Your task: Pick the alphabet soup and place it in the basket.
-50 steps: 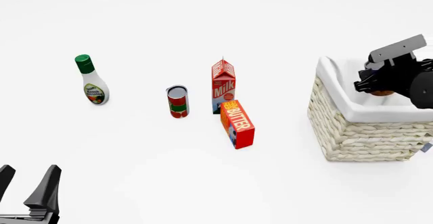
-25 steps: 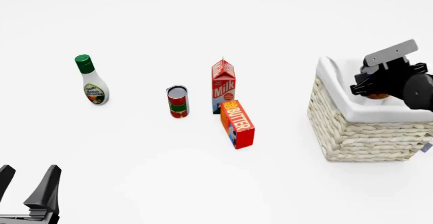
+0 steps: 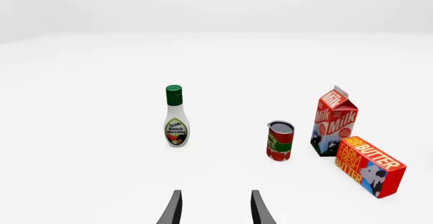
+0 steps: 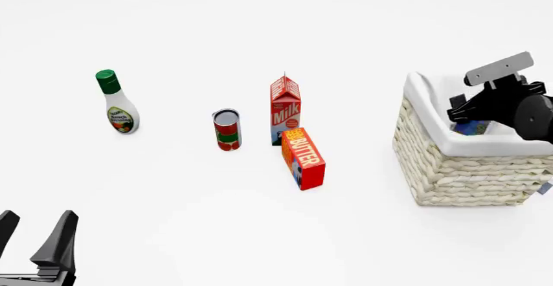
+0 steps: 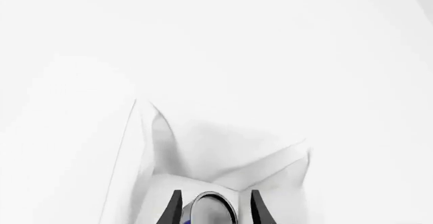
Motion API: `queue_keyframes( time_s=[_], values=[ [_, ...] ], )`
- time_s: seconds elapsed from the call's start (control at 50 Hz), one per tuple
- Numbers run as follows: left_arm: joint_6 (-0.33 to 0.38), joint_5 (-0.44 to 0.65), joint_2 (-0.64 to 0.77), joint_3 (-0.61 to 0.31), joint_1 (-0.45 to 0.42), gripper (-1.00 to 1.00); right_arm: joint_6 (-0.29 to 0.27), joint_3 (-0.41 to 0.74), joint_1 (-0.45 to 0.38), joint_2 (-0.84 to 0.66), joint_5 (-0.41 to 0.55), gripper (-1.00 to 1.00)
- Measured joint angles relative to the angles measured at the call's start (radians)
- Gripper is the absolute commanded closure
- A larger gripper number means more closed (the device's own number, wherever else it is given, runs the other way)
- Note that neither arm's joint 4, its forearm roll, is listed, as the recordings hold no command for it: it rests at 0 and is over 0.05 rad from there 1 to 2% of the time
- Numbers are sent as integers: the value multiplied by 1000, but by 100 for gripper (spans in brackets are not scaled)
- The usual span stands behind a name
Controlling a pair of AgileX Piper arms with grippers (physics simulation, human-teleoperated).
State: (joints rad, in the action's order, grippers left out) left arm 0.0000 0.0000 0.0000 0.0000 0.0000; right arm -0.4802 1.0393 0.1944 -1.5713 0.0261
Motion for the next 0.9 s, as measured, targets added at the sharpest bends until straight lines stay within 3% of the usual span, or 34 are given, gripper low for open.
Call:
queue_keyframes(
  time_s=[0.6, 0.9],
  values=[
    [0, 0, 0, 0, 0, -100, 18, 11, 1, 20, 8, -100],
    [0, 0, 0, 0, 0, -100, 45, 41, -14, 133, 58, -100]
  ],
)
